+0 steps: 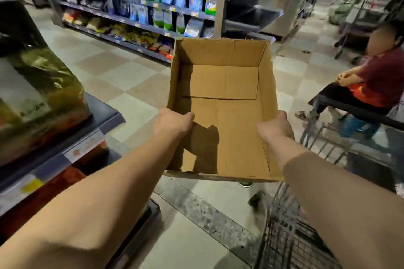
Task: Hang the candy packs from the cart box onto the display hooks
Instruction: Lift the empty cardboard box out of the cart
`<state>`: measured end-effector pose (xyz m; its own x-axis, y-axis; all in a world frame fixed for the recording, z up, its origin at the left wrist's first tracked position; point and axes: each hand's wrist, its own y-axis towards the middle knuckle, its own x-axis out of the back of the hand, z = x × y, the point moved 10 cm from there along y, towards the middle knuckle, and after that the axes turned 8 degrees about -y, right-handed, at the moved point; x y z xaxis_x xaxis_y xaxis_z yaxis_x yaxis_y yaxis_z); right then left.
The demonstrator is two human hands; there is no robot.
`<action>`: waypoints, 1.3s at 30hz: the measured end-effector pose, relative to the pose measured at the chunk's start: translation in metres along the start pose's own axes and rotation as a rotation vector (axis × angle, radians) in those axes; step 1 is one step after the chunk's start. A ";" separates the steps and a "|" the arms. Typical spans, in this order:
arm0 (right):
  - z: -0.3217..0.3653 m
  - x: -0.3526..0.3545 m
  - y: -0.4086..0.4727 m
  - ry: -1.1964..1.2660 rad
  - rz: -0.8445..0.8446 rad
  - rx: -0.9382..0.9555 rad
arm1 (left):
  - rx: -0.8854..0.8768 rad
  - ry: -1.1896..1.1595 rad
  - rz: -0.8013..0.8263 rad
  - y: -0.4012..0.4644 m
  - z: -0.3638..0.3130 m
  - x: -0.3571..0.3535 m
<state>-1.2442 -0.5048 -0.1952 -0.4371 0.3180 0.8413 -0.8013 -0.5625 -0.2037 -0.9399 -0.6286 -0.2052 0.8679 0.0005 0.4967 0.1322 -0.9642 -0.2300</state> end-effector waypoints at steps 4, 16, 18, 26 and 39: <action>0.047 -0.022 0.012 -0.015 0.009 -0.011 | 0.015 0.020 0.010 0.051 0.002 0.016; 0.155 -0.052 0.068 0.032 0.007 0.064 | 0.070 -0.034 0.000 0.152 -0.014 0.031; 0.175 -0.060 0.087 0.029 0.010 0.083 | 0.091 -0.025 -0.038 0.173 -0.022 0.032; 0.275 -0.103 0.209 0.020 0.080 0.213 | 0.213 -0.049 -0.189 0.278 -0.065 0.005; 0.486 -0.217 0.338 -0.172 0.331 0.488 | 0.507 -0.204 -0.412 0.421 -0.065 0.008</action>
<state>-1.2216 -1.1344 -0.2030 -0.5262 -0.0380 0.8495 -0.3374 -0.9077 -0.2496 -0.9090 -1.0520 -0.2437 0.7652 0.4382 0.4717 0.6355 -0.6315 -0.4442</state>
